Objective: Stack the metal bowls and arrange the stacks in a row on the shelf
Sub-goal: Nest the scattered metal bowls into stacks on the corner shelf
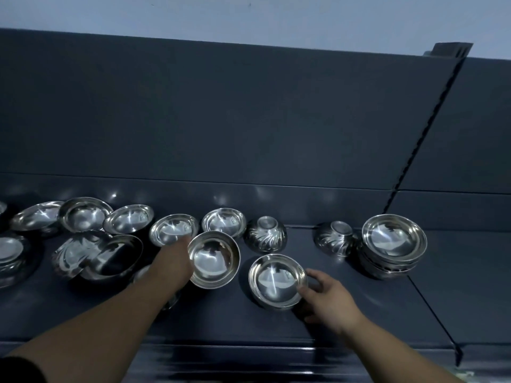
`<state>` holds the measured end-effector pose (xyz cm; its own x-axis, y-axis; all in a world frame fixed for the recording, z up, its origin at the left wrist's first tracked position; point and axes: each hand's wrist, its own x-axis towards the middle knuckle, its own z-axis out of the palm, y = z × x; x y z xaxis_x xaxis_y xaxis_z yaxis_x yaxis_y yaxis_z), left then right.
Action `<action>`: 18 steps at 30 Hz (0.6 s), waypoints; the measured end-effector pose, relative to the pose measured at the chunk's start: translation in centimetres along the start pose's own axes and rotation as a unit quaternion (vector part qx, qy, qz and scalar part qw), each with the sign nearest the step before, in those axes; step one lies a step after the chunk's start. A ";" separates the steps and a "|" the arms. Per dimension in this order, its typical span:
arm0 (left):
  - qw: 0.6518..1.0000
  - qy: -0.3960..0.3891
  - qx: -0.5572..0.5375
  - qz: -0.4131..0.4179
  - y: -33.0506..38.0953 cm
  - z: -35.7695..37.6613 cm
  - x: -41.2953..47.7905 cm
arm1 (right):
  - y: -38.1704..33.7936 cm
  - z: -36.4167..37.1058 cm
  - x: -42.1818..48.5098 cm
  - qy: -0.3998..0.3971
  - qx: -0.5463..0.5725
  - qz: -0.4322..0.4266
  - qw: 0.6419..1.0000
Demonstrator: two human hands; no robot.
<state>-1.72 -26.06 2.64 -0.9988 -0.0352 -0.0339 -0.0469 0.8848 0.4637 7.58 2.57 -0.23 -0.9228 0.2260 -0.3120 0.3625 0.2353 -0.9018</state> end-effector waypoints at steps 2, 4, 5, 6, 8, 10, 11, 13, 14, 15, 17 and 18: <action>1.000 0.005 0.006 -0.001 0.5 -0.3 -0.1 | -0.2 -0.3 0.2 -0.013 -0.017 -0.013 1.000; 1.000 0.024 -0.016 -0.002 1.1 -0.9 -0.3 | -0.3 -0.5 0.5 -0.024 -0.023 -0.023 0.999; 0.999 0.037 -0.035 -0.001 1.5 -1.2 -0.5 | -0.3 -0.6 0.7 -0.031 -0.023 -0.026 0.999; 0.997 0.049 -0.055 0.003 1.9 -1.3 -0.7 | -0.3 -0.6 0.9 -0.038 -0.024 -0.028 0.999; 0.995 0.049 -0.083 0.015 3.2 -1.2 -1.6 | -0.2 -0.7 1.2 -0.052 -0.022 -0.032 0.998; 0.995 0.017 -0.093 0.028 4.5 -0.3 -2.4 | -0.1 -0.9 1.6 -0.066 -0.010 -0.028 0.997; 0.995 -0.003 -0.097 0.029 5.0 0.4 -2.8 | 0.0 -1.1 1.8 -0.076 0.000 -0.024 0.997; 0.994 -0.029 -0.101 0.024 5.9 1.5 -3.3 | -0.1 -1.3 2.1 -0.090 0.015 -0.013 0.996; 0.994 -0.033 -0.102 0.020 6.1 2.0 -3.3 | -0.2 -1.4 2.1 -0.095 0.019 -0.008 0.995; 0.994 -0.035 -0.105 0.018 6.3 2.4 -3.4 | -0.2 -1.4 2.3 -0.101 0.020 -0.006 0.995; 0.993 -0.037 -0.109 0.015 6.5 2.9 -3.6 | -0.3 -1.5 2.4 -0.114 0.026 -0.003 0.993; 0.993 -0.038 -0.108 0.014 6.5 3.1 -3.6 | -0.4 -1.5 2.4 -0.121 0.034 -0.001 0.992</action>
<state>1.63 -18.72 2.98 -0.9962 0.0313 -0.0809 -0.0283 0.7642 0.6444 5.36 4.40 -0.16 -0.9310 -0.0101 -0.3648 0.3579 0.1697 -0.9182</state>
